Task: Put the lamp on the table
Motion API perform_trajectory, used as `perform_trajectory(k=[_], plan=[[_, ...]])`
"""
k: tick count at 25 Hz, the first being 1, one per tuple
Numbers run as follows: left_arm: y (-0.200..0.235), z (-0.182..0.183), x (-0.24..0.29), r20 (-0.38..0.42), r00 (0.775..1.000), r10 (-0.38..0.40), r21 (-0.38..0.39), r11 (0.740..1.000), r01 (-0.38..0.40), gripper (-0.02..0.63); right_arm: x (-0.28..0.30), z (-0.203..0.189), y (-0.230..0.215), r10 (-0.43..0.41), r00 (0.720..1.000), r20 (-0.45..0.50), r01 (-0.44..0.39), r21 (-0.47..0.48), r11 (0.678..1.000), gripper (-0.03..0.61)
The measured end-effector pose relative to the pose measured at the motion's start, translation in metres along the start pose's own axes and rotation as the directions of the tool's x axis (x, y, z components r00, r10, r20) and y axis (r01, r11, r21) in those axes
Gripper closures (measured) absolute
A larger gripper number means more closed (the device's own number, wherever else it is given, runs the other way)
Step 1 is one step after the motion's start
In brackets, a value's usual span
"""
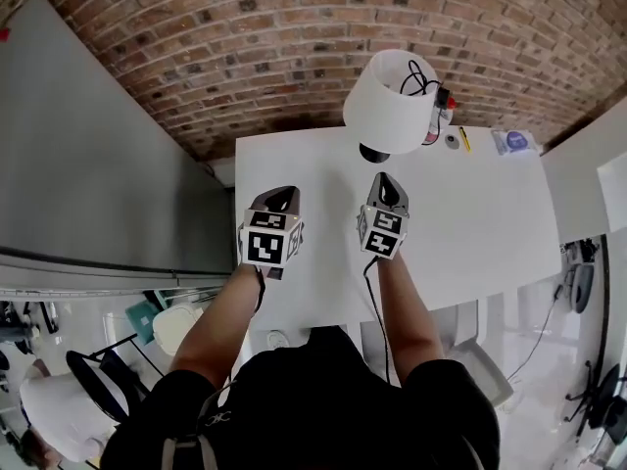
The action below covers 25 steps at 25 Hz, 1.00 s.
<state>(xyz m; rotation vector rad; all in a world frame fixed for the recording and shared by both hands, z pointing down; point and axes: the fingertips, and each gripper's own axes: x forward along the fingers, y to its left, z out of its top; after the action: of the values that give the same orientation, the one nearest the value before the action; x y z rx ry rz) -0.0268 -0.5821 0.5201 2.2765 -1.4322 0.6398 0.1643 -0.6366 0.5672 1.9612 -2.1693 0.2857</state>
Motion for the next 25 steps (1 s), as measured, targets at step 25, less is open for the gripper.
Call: perform_trajectory(k=[25], plan=[[-0.048,0.012,-0.168,0.242,0.953,-0.185,0.088,0.982,0.168,0.614,-0.224,0.088,0.119,0.005,1.0,-0.02,-0.004,0.039,0.999,0.58]])
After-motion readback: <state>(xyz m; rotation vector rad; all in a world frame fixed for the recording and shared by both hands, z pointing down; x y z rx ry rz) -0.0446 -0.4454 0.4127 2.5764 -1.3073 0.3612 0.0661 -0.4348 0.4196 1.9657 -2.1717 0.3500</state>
